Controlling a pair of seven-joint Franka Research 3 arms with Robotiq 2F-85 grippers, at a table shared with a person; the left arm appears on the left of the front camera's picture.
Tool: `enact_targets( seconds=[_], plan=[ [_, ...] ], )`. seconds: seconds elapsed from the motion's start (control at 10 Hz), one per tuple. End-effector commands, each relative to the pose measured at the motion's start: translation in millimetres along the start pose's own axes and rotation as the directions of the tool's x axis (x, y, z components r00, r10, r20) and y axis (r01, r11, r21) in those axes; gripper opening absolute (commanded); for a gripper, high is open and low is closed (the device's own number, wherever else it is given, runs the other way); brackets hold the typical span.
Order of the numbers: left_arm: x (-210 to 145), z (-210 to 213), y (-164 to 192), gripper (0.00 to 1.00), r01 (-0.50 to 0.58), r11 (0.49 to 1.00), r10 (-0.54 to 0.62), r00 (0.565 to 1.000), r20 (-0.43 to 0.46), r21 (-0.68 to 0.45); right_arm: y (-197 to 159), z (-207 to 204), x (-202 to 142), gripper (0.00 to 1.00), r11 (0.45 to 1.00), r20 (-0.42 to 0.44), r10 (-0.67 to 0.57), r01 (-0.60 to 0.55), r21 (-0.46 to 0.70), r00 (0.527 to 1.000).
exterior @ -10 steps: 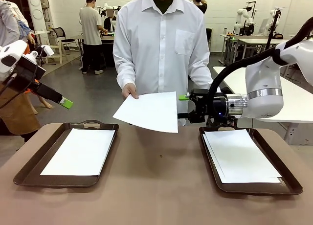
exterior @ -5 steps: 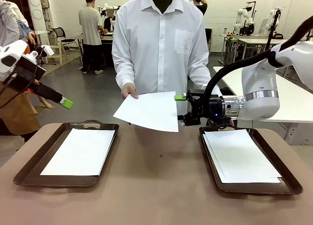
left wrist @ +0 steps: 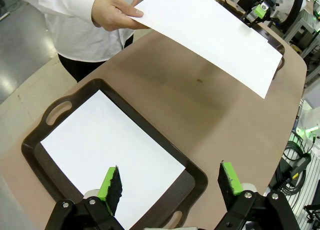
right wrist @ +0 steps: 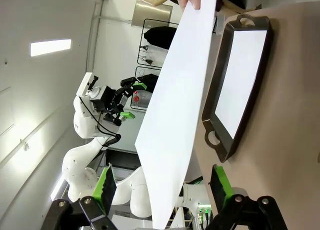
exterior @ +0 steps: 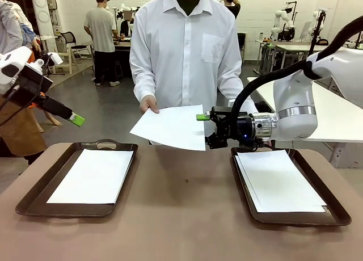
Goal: Sort the A4 documents.
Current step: Receive the A4 Paper.
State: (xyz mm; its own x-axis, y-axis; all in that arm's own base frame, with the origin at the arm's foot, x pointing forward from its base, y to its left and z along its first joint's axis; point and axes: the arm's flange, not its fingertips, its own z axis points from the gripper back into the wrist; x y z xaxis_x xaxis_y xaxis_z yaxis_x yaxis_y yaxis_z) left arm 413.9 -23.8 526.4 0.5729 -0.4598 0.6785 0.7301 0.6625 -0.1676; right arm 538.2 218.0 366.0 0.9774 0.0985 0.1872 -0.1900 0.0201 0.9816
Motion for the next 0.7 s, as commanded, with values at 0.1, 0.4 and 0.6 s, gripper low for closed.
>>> enact_targets(
  seconds=[0.1, 0.4, 0.6],
  plan=[
    [-0.8, 0.4, 0.7, 1.0, 0.008, 1.0, -0.008, 1.0, -0.004, 0.0, -3.4, -7.4, 7.9, 1.0, 0.999, 0.022, 0.039, -0.038, -0.02, 0.999],
    [-0.8, 0.4, 0.7, 1.0, 0.008, 1.0, -0.008, 1.0, -0.004, 0.0, -3.2, -16.6, 13.1, 1.0, 0.999, 0.03, 0.04, -0.039, -0.016, 0.999],
    [-0.8, 0.4, 0.7, 1.0, 0.008, 1.0, -0.008, 1.0, -0.004, 0.0, -5.1, -22.6, 14.8, 1.0, 0.999, 0.027, 0.035, -0.034, -0.02, 0.999]
  ],
)
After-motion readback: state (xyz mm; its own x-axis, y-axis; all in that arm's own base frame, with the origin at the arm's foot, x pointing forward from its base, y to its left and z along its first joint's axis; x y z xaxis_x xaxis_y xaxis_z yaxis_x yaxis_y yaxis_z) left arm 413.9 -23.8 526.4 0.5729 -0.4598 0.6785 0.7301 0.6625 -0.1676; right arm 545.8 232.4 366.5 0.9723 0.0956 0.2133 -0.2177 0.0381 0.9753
